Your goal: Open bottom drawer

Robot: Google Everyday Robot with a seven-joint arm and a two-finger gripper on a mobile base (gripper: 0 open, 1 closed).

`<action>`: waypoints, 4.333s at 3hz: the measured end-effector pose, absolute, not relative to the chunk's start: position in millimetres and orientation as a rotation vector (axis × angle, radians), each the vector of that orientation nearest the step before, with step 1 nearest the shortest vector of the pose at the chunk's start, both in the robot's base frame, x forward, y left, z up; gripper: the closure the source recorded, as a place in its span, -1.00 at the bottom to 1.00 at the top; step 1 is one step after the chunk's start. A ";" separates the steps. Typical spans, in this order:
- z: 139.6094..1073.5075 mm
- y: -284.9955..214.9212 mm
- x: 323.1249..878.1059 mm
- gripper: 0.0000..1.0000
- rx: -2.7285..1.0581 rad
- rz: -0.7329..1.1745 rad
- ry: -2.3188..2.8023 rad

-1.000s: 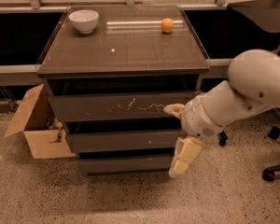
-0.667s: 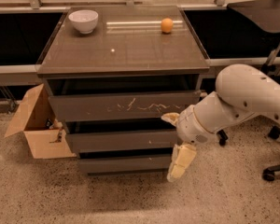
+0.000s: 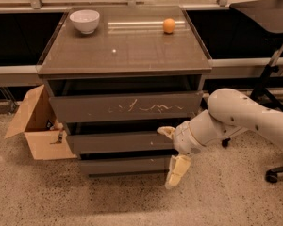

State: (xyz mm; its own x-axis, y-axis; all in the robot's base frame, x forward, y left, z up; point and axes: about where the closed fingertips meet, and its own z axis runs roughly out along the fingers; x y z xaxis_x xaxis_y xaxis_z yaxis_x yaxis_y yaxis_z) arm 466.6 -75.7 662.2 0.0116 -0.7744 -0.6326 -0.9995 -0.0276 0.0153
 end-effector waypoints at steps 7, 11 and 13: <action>441.6 -34.4 491.0 -1.00 -1.751 0.931 1.633; 282.0 -76.8 547.7 -1.00 -1.767 0.815 1.905; 270.5 -75.3 551.7 -1.00 -1.768 0.804 1.920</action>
Offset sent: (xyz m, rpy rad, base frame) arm 0.0108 0.0344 -0.0823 0.0585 0.0209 0.1511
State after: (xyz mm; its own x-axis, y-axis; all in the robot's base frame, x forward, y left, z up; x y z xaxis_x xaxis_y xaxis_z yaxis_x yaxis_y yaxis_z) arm 551.7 -75.3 270.5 -0.1137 -0.7552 -0.6455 -0.9898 0.0304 0.1389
